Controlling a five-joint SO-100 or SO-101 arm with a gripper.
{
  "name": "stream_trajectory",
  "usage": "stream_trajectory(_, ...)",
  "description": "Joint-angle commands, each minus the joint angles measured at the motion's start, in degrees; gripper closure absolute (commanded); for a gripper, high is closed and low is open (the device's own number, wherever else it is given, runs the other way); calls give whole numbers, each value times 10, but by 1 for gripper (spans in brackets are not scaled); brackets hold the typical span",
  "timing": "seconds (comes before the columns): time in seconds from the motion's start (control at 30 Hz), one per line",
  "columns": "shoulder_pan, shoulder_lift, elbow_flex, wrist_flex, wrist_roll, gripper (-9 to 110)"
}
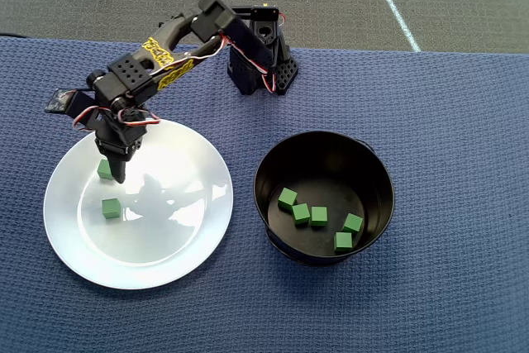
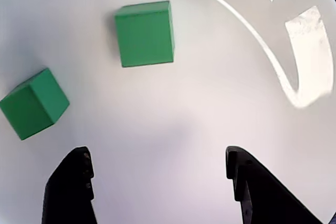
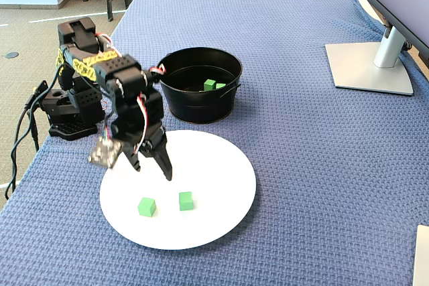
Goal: Pick up the green cubes from the white plate and place them in the black recipient
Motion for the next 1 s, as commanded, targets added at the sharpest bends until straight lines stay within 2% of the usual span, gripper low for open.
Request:
stream_trajectory(0.0, 25, -2, -36, -15, -92, 78)
stream_trajectory(0.1, 40, -16, -36, -47, -154, 77)
stream_trajectory(0.27, 59, -51, -69, -76, -169, 77)
stream_trajectory(0.97, 70, -115, -117, -110, -104, 81)
